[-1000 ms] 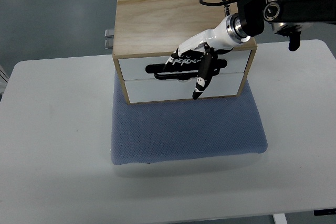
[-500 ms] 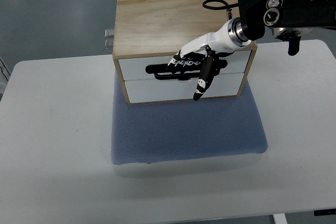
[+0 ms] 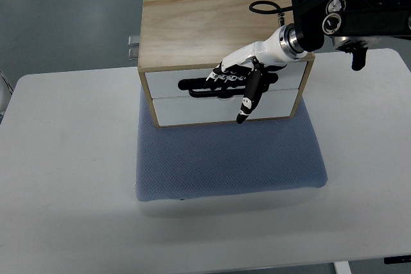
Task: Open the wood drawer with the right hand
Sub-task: 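Lower the right hand fingers into the upper drawer's black handle, then pull the upper white drawer toward the robot with the right hand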
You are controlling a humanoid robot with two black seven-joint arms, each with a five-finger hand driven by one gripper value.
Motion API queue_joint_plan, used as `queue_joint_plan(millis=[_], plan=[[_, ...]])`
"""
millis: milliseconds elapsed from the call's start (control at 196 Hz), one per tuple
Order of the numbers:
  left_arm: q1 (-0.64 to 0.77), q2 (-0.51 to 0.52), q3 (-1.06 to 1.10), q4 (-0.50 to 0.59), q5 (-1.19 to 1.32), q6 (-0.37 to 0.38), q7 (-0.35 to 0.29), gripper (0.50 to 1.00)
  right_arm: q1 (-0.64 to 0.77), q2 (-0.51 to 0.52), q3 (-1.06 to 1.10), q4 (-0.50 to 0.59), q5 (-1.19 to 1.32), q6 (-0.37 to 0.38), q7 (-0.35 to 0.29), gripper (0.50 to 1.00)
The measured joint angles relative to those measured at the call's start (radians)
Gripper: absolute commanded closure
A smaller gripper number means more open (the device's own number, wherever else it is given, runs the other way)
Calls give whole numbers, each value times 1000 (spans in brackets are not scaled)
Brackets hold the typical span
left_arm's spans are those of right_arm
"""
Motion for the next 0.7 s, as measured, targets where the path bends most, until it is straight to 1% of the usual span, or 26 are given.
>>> queue_joint_plan(millis=[393, 699], plan=[[0, 0, 0, 0, 0, 0, 0, 500, -10, 1, 1, 4, 0, 21, 0, 556], [0, 0, 0, 0, 0, 0, 0, 500, -9, -6, 4, 17, 1, 75, 0, 556]])
